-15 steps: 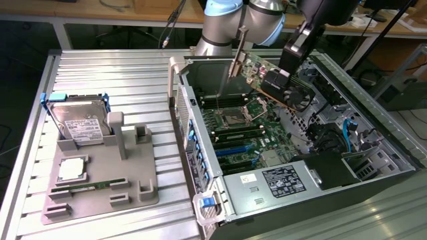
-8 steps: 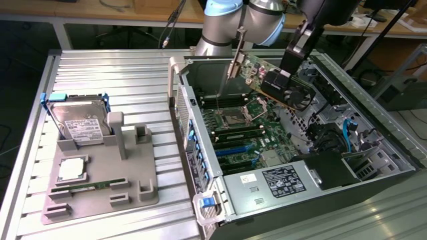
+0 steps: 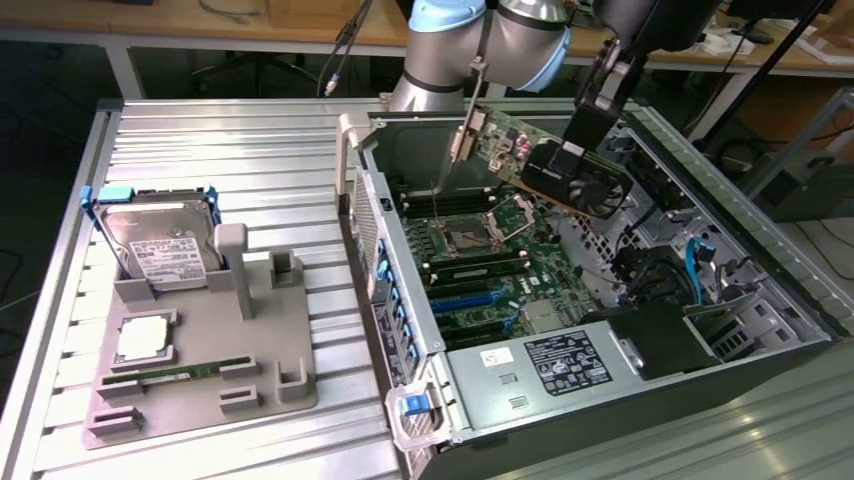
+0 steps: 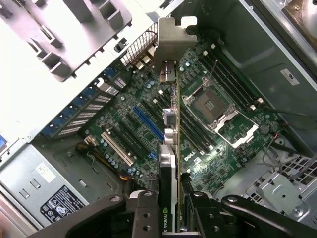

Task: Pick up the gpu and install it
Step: 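Insert the gpu into the slot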

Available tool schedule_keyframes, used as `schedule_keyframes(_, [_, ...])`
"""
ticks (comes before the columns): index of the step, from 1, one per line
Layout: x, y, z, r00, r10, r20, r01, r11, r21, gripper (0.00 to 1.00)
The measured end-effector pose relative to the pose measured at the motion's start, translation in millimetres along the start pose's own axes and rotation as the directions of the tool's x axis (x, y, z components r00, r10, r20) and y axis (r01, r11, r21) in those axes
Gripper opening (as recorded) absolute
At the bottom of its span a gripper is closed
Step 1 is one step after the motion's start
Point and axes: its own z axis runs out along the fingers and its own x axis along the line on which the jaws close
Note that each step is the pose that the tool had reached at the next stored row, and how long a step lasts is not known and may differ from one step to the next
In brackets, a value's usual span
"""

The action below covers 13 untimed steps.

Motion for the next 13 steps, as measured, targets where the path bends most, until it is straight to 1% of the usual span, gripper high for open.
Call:
schedule_keyframes(2, [0.0,0.0,0.0,0.9999,-0.017,-0.0004,0.017,0.9999,-0.0001,0.27])
schedule_keyframes(10, [0.0,0.0,0.0,0.9998,-0.019,-0.0005,0.019,0.9998,-0.0001,0.27])
schedule_keyframes(13, [0.0,0.0,0.0,0.9996,-0.028,-0.0006,0.028,0.9996,-0.0002,0.27])
